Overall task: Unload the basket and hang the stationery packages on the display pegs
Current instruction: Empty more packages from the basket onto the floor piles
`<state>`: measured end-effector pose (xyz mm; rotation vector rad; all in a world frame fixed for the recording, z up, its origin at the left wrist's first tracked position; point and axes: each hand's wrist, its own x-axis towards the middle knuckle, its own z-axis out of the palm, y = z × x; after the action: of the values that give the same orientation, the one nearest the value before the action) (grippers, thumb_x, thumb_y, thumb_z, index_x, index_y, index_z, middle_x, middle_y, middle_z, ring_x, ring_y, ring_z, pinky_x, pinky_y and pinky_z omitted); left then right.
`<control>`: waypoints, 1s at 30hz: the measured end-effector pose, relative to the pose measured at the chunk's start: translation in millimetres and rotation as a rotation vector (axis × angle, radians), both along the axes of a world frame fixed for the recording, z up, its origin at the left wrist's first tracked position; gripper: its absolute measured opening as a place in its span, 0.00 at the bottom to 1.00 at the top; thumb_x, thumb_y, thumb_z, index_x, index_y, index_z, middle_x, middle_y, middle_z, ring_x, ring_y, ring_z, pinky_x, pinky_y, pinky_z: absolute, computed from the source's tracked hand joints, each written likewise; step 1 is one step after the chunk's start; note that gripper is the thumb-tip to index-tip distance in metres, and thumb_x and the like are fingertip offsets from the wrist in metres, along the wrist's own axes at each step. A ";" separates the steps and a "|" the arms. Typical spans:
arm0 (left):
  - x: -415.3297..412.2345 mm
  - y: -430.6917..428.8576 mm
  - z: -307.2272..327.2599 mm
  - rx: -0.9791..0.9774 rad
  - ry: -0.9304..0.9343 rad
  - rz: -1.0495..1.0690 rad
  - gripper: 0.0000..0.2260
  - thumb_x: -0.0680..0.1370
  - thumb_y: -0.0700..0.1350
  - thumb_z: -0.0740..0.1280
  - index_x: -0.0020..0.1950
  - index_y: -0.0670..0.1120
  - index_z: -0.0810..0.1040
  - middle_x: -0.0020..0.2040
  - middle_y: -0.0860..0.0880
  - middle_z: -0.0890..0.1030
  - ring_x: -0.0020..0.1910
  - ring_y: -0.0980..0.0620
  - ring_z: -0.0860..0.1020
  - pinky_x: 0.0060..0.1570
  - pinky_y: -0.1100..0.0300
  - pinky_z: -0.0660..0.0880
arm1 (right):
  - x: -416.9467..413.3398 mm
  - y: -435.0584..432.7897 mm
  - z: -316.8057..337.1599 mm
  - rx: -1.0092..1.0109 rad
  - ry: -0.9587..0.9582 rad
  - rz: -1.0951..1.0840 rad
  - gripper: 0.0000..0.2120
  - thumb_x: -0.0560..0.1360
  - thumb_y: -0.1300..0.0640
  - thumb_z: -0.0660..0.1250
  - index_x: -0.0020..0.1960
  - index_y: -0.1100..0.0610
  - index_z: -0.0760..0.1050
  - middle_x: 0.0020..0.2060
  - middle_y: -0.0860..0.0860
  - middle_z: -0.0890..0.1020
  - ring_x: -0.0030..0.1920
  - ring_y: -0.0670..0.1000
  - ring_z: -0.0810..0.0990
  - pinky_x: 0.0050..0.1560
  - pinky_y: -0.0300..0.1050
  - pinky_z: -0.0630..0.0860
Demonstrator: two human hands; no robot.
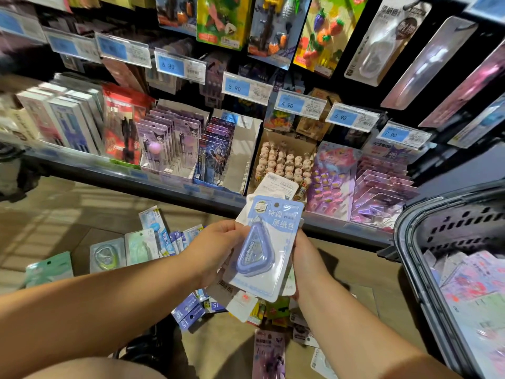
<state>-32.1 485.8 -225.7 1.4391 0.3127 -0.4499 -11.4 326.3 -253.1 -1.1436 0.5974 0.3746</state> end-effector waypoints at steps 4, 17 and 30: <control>0.0 1.4 3.9 -0.027 -0.006 -0.018 0.07 0.81 0.43 0.64 0.47 0.40 0.78 0.41 0.42 0.79 0.41 0.45 0.76 0.32 0.61 0.71 | -0.5 -1.5 3.3 -0.034 -0.021 -0.020 0.17 0.75 0.49 0.70 0.59 0.56 0.77 0.44 0.57 0.84 0.36 0.52 0.84 0.32 0.41 0.77; 2.1 7.9 0.0 -0.047 -0.086 -0.010 0.06 0.80 0.38 0.63 0.45 0.38 0.77 0.37 0.41 0.77 0.30 0.51 0.75 0.31 0.63 0.72 | -8.3 3.1 13.5 -0.047 -0.102 -0.086 0.14 0.76 0.61 0.68 0.61 0.53 0.74 0.48 0.57 0.82 0.41 0.55 0.82 0.33 0.43 0.77; 3.2 8.6 -1.0 -0.122 -0.055 0.090 0.09 0.82 0.47 0.62 0.45 0.45 0.67 0.35 0.46 0.70 0.27 0.52 0.69 0.28 0.62 0.63 | -12.6 1.8 27.1 -0.028 -0.221 -0.124 0.18 0.75 0.63 0.69 0.64 0.58 0.74 0.48 0.57 0.84 0.42 0.55 0.84 0.38 0.49 0.82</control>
<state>-28.9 494.3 -226.6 1.3103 0.2995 -0.3492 -24.0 328.1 -225.9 -1.1505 0.4767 0.1317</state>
